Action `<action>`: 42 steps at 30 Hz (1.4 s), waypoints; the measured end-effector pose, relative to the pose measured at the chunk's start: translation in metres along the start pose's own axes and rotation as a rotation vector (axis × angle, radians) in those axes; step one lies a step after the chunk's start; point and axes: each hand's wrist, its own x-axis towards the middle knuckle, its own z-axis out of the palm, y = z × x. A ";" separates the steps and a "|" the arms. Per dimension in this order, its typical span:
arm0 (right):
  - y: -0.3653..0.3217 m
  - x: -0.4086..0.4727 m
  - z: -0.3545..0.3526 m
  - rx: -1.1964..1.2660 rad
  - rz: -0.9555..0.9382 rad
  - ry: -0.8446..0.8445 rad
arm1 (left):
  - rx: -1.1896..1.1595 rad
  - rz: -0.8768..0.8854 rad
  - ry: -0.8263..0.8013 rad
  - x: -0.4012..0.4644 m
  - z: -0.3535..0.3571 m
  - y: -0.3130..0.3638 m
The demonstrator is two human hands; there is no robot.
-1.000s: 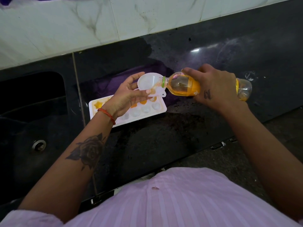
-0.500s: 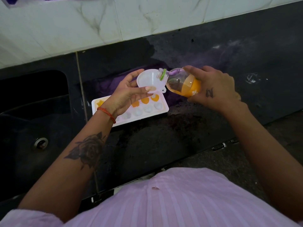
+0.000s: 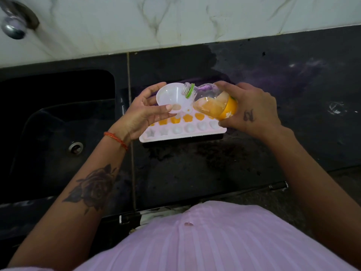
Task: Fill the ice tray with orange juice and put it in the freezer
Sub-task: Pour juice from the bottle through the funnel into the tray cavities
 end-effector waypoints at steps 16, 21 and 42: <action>-0.055 0.017 0.019 -0.094 -0.180 -0.070 | 0.008 0.022 0.142 -0.050 -0.056 -0.011; -0.055 0.018 0.020 -0.192 -0.201 -0.055 | 0.001 0.006 0.140 -0.049 -0.057 -0.016; -0.055 0.021 0.018 -0.303 -0.246 -0.023 | -0.005 0.010 0.122 -0.046 -0.059 -0.017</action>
